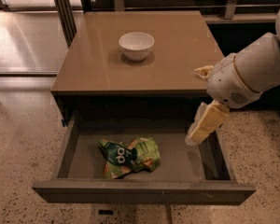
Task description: Pick green rice chip bag from top drawer and place on counter
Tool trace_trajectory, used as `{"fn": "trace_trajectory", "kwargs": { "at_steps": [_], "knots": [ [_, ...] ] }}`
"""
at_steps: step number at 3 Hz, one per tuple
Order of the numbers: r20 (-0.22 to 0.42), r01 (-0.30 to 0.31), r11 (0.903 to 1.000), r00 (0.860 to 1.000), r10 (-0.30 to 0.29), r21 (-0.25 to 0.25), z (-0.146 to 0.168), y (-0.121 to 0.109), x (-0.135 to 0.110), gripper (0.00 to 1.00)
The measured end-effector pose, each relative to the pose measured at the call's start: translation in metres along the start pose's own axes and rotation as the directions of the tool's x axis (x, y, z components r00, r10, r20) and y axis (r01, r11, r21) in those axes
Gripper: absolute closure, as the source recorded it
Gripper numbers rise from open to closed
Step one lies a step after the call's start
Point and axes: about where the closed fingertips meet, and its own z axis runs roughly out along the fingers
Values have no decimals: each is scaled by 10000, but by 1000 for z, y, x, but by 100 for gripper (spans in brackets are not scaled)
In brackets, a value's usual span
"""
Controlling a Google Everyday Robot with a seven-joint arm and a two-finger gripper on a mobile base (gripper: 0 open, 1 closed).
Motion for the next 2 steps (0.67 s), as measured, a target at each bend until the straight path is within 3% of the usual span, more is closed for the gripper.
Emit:
{"fn": "trace_trajectory", "kwargs": {
  "at_steps": [1,2],
  "knots": [
    [746,-403,9988,9963,423,-281,28,5,5,0],
    [1988,-780,9938,9757,924,-789,86,10,6,0]
  ]
}}
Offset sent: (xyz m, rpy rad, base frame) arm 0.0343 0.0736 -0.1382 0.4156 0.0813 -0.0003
